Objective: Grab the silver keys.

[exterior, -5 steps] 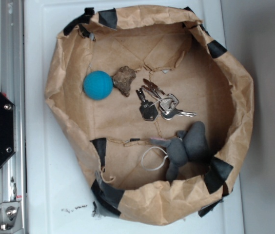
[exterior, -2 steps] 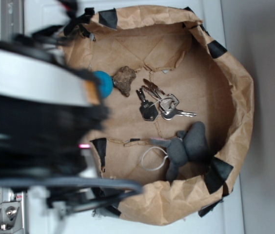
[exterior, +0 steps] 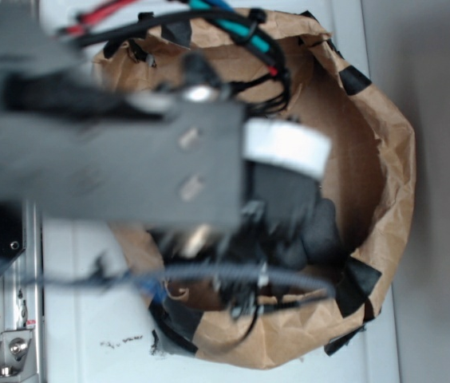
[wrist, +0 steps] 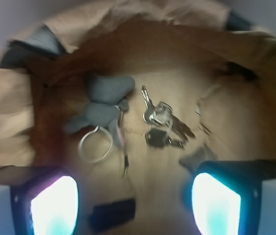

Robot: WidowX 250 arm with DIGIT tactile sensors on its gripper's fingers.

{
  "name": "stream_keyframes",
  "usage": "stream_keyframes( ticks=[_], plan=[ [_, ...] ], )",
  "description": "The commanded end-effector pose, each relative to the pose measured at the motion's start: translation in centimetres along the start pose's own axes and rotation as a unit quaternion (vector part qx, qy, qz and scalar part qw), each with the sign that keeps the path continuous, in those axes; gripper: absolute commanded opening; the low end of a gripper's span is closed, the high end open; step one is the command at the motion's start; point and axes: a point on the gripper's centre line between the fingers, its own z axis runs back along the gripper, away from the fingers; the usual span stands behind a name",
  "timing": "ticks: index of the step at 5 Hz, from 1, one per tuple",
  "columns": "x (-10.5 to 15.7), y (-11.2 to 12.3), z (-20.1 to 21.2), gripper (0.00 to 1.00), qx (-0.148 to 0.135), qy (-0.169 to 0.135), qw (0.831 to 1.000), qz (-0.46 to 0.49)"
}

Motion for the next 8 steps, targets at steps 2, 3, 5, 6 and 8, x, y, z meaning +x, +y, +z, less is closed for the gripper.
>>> stream_keyframes(
  ticks=[2, 3, 5, 6, 8],
  plan=[
    [0.7, 2.4, -6.0, 1.0, -0.049, -0.007, 0.998, -0.031],
    [0.1, 2.1, -7.1, 1.0, -0.043, -0.01, 0.998, -0.039],
    [1.0, 1.6, -8.4, 1.0, -0.036, -0.013, 0.999, -0.022],
    [2.1, 1.7, -9.3, 1.0, -0.027, -0.012, 1.0, -0.01],
    [1.7, 2.0, -9.8, 0.0, -0.018, -0.026, 0.999, -0.003]
  ],
)
